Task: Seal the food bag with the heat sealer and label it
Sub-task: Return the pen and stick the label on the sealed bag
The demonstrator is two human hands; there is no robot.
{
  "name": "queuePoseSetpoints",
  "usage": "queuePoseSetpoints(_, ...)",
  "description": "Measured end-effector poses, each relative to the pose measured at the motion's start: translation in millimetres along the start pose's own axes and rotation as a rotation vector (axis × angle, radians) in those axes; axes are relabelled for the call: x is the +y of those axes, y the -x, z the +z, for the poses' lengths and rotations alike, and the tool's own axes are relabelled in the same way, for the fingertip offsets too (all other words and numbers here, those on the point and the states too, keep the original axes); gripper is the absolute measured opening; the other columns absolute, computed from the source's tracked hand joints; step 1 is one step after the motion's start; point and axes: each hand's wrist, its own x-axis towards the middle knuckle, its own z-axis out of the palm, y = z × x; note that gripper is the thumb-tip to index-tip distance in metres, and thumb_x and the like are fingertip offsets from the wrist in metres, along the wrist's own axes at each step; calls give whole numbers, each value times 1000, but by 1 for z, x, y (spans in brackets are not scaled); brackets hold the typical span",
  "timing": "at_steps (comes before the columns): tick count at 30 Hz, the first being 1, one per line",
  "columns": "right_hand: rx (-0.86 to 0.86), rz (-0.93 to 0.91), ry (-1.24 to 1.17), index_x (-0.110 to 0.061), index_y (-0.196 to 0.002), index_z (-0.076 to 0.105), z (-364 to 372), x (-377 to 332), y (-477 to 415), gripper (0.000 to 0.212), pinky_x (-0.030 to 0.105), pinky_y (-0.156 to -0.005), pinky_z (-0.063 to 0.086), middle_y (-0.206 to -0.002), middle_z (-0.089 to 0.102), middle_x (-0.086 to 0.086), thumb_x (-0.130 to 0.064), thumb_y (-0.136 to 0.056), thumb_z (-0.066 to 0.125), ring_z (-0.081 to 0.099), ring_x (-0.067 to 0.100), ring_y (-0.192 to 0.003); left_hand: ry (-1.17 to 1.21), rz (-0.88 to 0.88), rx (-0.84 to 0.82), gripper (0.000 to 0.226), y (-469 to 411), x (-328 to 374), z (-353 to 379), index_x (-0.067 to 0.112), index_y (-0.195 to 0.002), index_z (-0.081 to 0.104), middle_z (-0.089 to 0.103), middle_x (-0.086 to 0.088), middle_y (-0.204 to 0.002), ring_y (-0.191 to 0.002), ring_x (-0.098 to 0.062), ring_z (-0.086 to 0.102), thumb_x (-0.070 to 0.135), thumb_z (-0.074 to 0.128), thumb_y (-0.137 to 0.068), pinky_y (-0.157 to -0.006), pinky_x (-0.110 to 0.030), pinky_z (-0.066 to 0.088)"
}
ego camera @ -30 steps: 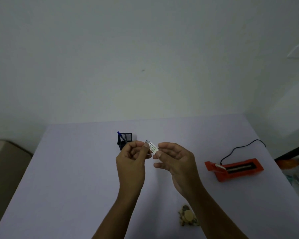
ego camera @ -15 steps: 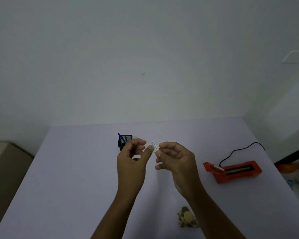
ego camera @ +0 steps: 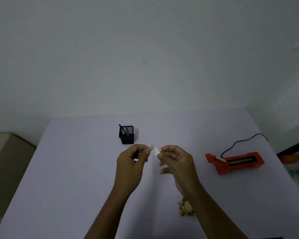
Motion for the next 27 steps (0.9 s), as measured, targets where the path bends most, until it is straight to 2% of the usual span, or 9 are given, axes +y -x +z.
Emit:
queuePoseSetpoints(5, 48, 439, -24, -7, -100, 70, -7, 89, -20, 19, 34, -59, 56, -84, 71, 12, -5, -82, 74, 66, 20, -68, 38, -136, 22, 8, 4, -25, -5, 20, -91, 73, 71, -3, -61, -58, -13, 68, 21, 65, -92, -56, -10, 47)
queuePoseSetpoints(8, 173, 659, -76, -5, -99, 70, -11, 152, -26, 17, 32, -58, 56, -91, 71, 17, -1, -82, 73, 66, 25, -72, 47, -187, -18, 9, 9, -40, -6, 19, -92, 74, 75, -2, -68, -68, -13, 73, 16, 65, -91, -59, -15, 51)
queuePoseSetpoints(10, 269, 735, -107, -2, -101, 69, -13, 183, -32, 19, 32, -56, 56, -90, 70, 19, 2, -82, 70, 66, 25, -71, 38, -210, -48, 10, 13, -48, -7, 17, -89, 76, 76, -1, -75, -74, -14, 74, 14, 67, -90, -61, -19, 55)
queuePoseSetpoints(13, 326, 777, -112, 3, -100, 68, -13, 213, -39, 18, 30, -52, 54, -82, 69, 19, 8, -83, 66, 63, 24, -63, 20, -268, -103, 9, 20, -59, -7, 16, -90, 77, 77, 0, -79, -79, -14, 74, 16, 68, -89, -64, -24, 58)
queuePoseSetpoints(17, 263, 834, 6, 5, -97, 69, -12, 228, -46, 17, 33, -54, 57, -84, 71, 24, 8, -82, 63, 64, 25, -61, 4, -326, -140, 9, 23, -67, -1, 16, -91, 77, 78, 0, -81, -82, -15, 74, 14, 69, -88, -69, -33, 61)
queuePoseSetpoints(19, 216, 896, 79, 7, -92, 69, -18, 227, -45, 12, 36, -58, 60, -89, 72, 25, 3, -84, 61, 67, 28, -64, 13, -337, -145, 9, 23, -69, 5, 15, -89, 78, 78, -1, -80, -82, -18, 74, 12, 69, -88, -71, -34, 61)
queuePoseSetpoints(21, 152, 912, 102, 3, -91, 69, -29, 222, -41, 14, 33, -56, 59, -89, 74, 21, -5, -88, 58, 70, 28, -66, 23, -333, -157, 11, 23, -69, 12, 13, -85, 79, 78, -3, -78, -79, -19, 74, 14, 68, -88, -69, -32, 61)
queuePoseSetpoints(24, 83, 868, 106, -6, -97, 70, -54, 207, -31, 17, 28, -56, 55, -91, 76, 13, -18, -90, 60, 69, 23, -70, 27, -325, -182, 15, 19, -72, 28, 8, -81, 78, 77, -6, -74, -74, -20, 75, 19, 70, -88, -65, -31, 61)
queuePoseSetpoints(27, 90, 777, 39, -8, -101, 70, -81, 191, -25, 22, 27, -53, 49, -94, 76, 12, -25, -89, 64, 63, 21, -70, -14, -329, -247, 7, 14, -85, 44, 8, -83, 79, 77, -6, -73, -73, -22, 74, 7, 72, -84, -63, -28, 59)
